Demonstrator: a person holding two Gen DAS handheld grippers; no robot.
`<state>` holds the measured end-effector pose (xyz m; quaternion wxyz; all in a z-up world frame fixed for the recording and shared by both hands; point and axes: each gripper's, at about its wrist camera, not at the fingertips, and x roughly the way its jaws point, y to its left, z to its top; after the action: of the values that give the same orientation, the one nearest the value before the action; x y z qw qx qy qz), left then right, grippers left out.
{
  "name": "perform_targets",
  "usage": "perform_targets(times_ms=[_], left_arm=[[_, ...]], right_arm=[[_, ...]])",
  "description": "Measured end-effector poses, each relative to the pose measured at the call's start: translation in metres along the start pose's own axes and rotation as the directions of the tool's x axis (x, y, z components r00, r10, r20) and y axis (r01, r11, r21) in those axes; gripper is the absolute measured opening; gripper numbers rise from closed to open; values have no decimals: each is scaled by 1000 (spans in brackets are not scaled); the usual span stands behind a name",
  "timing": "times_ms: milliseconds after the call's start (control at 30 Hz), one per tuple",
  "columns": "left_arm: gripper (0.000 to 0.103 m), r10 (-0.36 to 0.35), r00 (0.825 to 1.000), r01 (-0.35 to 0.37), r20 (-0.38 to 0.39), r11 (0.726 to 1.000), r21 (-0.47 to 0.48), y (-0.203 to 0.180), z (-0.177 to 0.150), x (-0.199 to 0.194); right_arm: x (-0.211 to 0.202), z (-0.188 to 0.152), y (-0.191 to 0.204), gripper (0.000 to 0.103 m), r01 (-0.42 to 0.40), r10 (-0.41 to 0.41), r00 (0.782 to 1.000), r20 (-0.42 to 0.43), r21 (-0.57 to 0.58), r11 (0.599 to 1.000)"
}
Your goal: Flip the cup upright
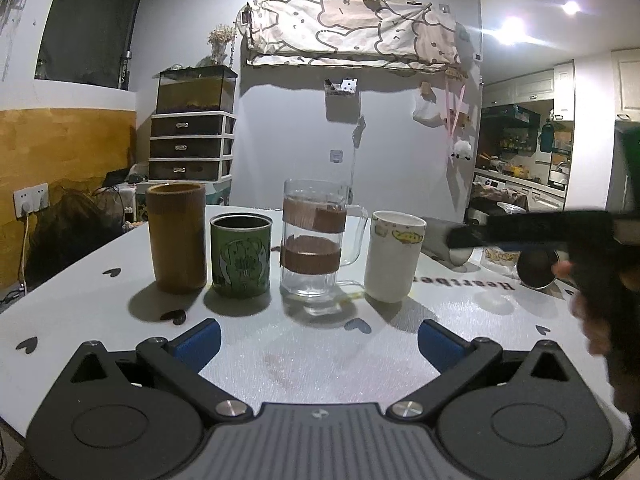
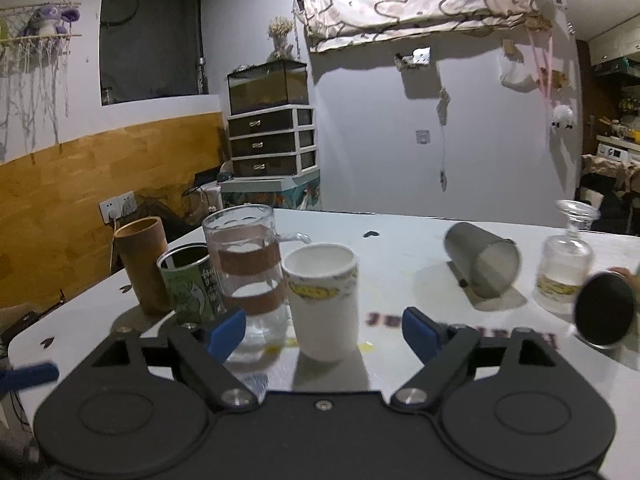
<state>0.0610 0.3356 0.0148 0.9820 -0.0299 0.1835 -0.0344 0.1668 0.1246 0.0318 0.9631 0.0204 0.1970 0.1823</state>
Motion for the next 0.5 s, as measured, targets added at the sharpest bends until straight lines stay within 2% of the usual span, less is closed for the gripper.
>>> perform_targets(times_ms=[500], left_arm=[[103, 50, 999, -50, 4, 999, 5, -8, 9, -11]], right_arm=[[-89, -41, -22, 102, 116, -116, 991, 70, 8, 993]])
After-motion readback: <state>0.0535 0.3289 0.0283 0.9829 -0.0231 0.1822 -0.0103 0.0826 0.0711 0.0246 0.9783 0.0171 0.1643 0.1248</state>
